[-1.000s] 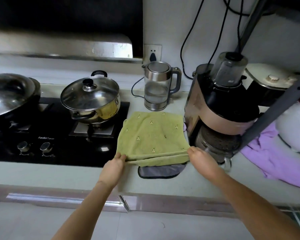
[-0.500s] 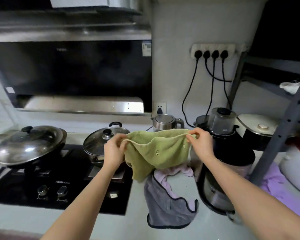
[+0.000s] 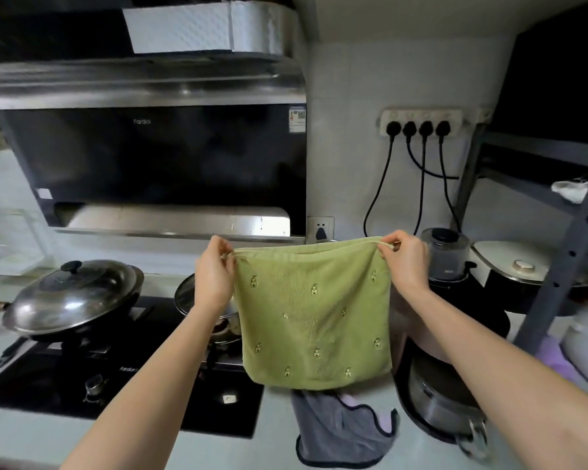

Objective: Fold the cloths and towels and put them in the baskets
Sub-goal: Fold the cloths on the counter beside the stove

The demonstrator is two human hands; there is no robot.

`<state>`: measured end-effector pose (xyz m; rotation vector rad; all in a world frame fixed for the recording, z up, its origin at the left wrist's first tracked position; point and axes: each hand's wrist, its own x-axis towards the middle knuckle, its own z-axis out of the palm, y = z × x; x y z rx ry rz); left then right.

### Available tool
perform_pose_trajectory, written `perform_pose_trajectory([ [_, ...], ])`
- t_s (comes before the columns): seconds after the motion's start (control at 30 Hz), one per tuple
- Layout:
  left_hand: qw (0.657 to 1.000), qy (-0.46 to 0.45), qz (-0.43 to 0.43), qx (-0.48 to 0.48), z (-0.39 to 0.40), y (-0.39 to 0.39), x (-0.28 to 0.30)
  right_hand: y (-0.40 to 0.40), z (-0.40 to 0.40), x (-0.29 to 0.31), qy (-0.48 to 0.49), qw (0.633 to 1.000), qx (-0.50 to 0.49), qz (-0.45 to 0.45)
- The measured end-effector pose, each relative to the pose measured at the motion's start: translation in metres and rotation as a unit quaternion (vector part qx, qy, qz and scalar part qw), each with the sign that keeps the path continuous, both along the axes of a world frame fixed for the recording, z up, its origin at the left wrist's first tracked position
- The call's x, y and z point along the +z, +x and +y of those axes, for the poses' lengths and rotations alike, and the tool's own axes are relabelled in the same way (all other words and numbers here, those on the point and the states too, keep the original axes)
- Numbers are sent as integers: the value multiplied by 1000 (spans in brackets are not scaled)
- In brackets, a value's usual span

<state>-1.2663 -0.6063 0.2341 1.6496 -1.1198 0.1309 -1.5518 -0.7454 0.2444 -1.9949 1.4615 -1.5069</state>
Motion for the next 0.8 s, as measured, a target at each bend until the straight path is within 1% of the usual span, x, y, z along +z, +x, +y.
perform_pose_trajectory([
  [0.13, 998, 43, -37, 17, 4, 6, 2, -5, 6, 6, -29, 993, 14, 109],
  [0.2, 989, 113, -94, 24, 5, 9, 4, -5, 8, 9, -57, 979, 24, 192],
  [0.23, 975, 164, -144, 29, 6, 10, 5, -5, 8, 10, -66, 967, 32, 243],
  [0.3, 935, 258, -241, 44, 8, 11, 8, -4, 9, 12, -87, 935, 45, 340],
  [0.37, 905, 311, -285, 55, 7, 9, 12, -2, 10, 14, -109, 903, 39, 413],
  [0.43, 882, 346, -314, 59, 4, 6, 17, 1, 11, 19, -116, 879, 30, 461],
  [0.5, 872, 355, -332, 60, 2, 10, 24, -1, 10, 28, -128, 873, 33, 469],
  [0.57, 877, 342, -333, 50, -1, 21, 31, -5, 3, 30, -139, 886, 46, 439],
  [0.67, 880, 347, -324, 15, 0, 25, 35, -10, 1, 21, -97, 898, 69, 423],
  [0.73, 881, 360, -308, 0, 1, 16, 35, -15, 1, 17, -88, 912, 62, 396],
  [0.8, 878, 375, -297, -4, 3, 8, 35, -17, -1, 17, -98, 913, 53, 392],
])
